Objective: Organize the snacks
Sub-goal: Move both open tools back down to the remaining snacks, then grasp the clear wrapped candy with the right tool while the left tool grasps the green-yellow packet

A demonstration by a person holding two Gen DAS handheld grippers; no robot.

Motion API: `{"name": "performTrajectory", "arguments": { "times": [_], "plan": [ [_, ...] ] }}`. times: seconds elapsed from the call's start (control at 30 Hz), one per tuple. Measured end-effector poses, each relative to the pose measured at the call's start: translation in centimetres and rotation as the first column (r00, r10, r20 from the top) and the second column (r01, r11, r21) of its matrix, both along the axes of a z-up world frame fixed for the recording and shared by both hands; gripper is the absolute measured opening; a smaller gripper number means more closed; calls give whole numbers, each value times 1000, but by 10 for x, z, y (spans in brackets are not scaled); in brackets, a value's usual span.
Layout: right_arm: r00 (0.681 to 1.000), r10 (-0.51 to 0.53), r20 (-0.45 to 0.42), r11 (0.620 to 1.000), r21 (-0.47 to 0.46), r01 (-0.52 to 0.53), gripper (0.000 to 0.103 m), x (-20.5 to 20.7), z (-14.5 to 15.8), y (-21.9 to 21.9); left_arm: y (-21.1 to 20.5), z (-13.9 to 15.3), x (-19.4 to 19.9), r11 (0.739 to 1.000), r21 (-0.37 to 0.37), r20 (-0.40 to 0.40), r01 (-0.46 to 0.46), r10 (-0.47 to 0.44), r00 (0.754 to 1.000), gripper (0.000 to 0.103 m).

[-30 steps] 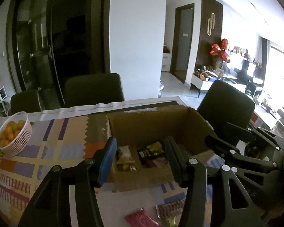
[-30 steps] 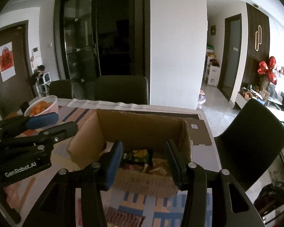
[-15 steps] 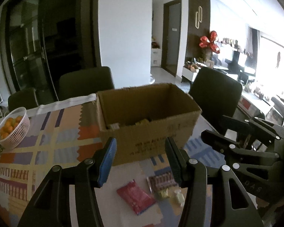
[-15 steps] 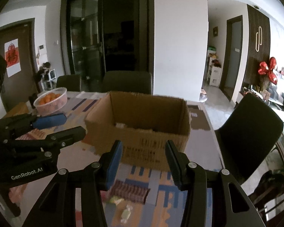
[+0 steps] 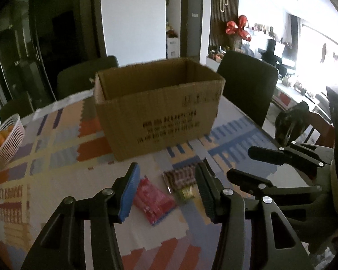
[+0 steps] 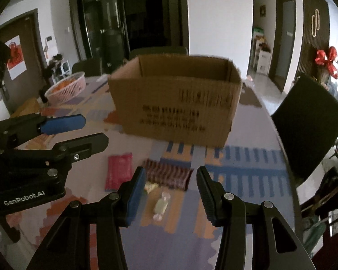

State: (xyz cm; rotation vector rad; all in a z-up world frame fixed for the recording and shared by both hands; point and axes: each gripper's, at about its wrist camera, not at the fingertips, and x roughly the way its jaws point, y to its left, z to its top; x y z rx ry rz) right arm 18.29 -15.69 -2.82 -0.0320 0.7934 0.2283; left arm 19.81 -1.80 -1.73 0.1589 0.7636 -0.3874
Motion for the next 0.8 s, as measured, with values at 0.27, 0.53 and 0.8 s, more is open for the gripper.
{"name": "performTrajectory", "arguments": {
  "times": [0.27,0.53,0.8],
  "plan": [
    [996,17,-90,1000,11,-16,48,0,-34,7,4,-28,-3,1000,5,-68,25,-24,997,44],
    [986,33,-165,999,19,-30,41,5,-63,14,2,-51,0,998,-3,-131,61,-61,990,39],
    [976,20,-219,1000,26,-14,35,14,-85,13,-4,-65,4,997,13,-174,82,-78,982,39]
  ]
}}
